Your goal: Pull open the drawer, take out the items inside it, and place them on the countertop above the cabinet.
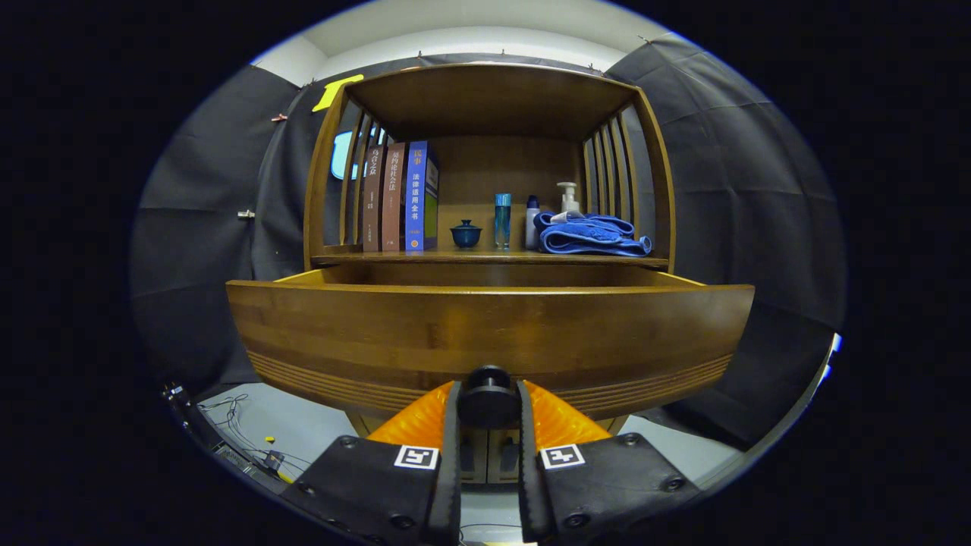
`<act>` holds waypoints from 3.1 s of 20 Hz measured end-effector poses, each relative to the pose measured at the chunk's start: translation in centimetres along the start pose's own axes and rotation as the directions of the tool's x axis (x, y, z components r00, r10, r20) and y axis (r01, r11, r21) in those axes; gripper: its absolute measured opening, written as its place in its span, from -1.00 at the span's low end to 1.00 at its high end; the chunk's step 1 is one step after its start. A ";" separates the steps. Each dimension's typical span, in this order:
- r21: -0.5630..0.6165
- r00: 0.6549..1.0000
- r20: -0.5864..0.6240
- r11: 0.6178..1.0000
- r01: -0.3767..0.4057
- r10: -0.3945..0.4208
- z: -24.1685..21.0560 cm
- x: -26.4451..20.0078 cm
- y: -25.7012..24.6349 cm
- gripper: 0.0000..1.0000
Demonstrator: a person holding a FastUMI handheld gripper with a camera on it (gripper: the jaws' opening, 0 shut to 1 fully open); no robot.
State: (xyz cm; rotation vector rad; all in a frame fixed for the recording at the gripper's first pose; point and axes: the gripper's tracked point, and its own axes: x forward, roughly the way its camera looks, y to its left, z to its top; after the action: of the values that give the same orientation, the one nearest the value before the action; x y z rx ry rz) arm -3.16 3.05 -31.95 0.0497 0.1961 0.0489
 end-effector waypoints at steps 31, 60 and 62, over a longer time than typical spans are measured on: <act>0.007 0.796 -0.546 0.949 0.314 -0.260 8.9 7.7 -1.8 0.96; -0.101 0.554 -0.795 0.955 0.280 -0.247 3.4 11.2 -2.9 -0.23; -0.086 0.585 -0.771 0.952 0.295 -0.251 5.7 10.2 -2.3 -0.23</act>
State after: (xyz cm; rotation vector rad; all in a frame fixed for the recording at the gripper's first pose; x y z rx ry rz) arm 8.00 1.07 -28.50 0.0459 1.0925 -0.2586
